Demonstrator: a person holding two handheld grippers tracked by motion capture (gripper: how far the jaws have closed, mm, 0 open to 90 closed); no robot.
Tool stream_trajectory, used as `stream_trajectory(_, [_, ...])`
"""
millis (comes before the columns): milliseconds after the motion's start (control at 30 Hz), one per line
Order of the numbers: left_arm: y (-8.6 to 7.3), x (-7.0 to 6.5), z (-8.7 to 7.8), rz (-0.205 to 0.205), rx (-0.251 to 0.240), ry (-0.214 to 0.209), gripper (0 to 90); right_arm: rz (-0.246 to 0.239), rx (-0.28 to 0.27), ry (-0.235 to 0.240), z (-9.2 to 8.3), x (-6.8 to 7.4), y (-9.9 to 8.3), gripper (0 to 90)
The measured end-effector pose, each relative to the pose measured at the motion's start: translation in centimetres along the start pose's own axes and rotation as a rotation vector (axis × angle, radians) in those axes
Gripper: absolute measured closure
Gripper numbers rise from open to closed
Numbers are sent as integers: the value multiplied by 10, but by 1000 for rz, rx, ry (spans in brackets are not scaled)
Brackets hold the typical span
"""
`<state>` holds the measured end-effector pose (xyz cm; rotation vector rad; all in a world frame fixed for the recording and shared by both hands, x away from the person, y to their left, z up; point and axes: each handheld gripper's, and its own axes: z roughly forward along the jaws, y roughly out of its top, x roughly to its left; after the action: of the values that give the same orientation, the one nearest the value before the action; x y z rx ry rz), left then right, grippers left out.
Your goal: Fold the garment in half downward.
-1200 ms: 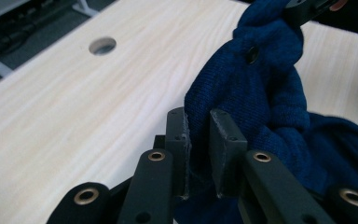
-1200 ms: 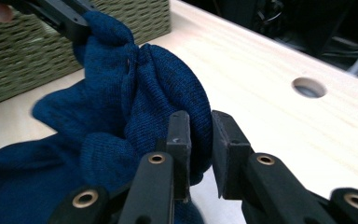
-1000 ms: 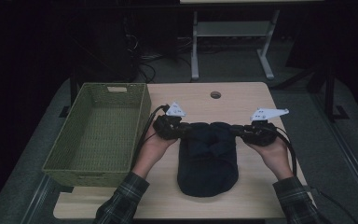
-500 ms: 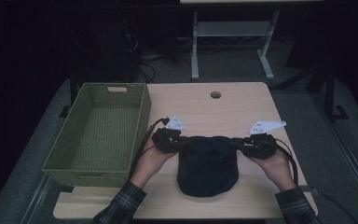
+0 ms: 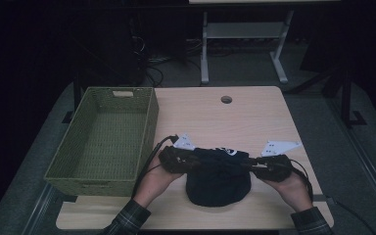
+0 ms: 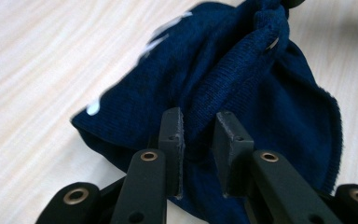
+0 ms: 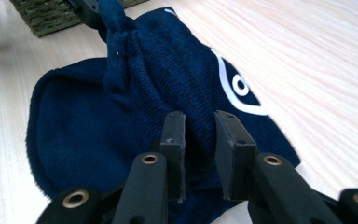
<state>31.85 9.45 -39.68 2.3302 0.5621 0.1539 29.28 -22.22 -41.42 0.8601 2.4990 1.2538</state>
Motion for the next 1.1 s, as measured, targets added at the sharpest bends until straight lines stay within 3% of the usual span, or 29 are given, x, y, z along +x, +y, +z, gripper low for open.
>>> stream_trajectory(267, [-15,-12,5,2,35,-25,721,1,23,33,0,13,-14,709])
stream_trajectory(333, [-20,-16,10,-14,43,-39,720,-1,31,43,1,15,-18,707])
stream_trajectory(433, [-25,-21,14,2,79,-47,720,-4,49,58,3,22,-24,703])
stream_trajectory(700, [-33,-31,19,14,108,-50,718,-16,105,69,7,35,-36,684])
stream_trajectory(833, [-35,-33,16,1,96,-52,702,-11,106,77,5,36,-40,656])
stream_trajectory(1100, [-35,-31,-12,-13,43,-47,624,10,75,64,-12,33,-46,635])
